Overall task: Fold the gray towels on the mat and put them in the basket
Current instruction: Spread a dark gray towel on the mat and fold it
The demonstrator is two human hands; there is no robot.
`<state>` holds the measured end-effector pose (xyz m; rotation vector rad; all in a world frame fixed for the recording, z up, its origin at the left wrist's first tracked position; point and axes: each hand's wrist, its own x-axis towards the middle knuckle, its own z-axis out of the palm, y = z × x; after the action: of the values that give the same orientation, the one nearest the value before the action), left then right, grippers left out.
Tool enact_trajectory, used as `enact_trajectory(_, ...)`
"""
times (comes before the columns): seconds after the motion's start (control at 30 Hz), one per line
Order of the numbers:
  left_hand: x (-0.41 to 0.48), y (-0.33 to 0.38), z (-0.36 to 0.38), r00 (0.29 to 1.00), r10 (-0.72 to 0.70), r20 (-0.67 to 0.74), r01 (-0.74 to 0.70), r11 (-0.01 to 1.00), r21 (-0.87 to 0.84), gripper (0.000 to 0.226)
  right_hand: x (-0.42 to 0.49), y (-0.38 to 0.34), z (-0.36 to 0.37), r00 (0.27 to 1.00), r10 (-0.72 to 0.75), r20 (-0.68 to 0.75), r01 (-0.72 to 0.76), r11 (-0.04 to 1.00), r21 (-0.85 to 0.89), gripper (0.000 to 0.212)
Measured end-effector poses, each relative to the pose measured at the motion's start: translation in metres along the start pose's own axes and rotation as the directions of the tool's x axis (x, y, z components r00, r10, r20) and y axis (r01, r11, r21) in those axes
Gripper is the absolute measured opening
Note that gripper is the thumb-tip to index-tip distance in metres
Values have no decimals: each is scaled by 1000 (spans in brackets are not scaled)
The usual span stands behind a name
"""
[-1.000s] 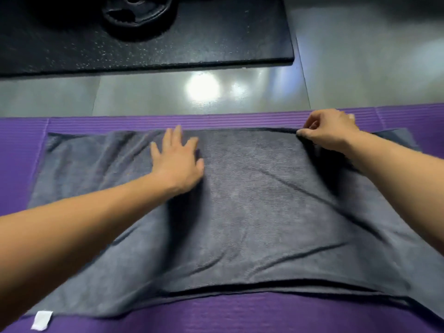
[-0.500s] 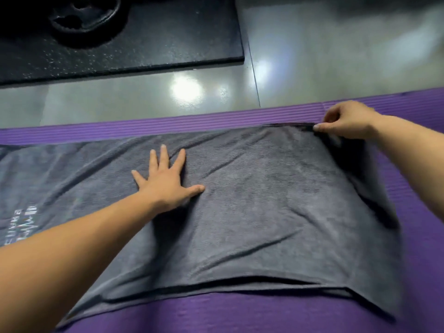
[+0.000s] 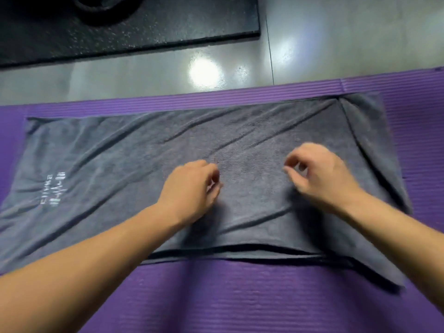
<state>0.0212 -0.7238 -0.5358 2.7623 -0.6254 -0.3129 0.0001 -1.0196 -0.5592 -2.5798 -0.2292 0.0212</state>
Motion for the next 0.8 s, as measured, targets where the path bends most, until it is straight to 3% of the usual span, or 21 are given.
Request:
enact_trajectory(0.1,-65,-2,11,988,149,30,-148,989,-27,22,-79,-53,36,963,-163,216,131,979,155,12)
enact_trajectory(0.17,-107,-16,25,975,216,48,-215,976,-28,22,-112,-64,60,948,-205,243,177,975,132,15)
enact_trajectory(0.33,-171,-44,56,982,188,-7,-188,982,-33,16,-141,-72,84,985,-112,130,119,992,-44,17)
enact_trajectory(0.5,-166,-47,62,994,111,-16,-112,991,-74,31,-149,-77,91,999,27,-21,-29,995,-95,18)
enact_trajectory(0.6,-157,-48,60,999,29,-18,-31,987,-157,26,-145,-79,94,996,66,-53,-72,990,-117,15)
enact_trajectory(0.8,-147,-45,52,992,117,-54,-117,993,12,15,-145,-81,86,997,62,-36,-67,989,-130,9)
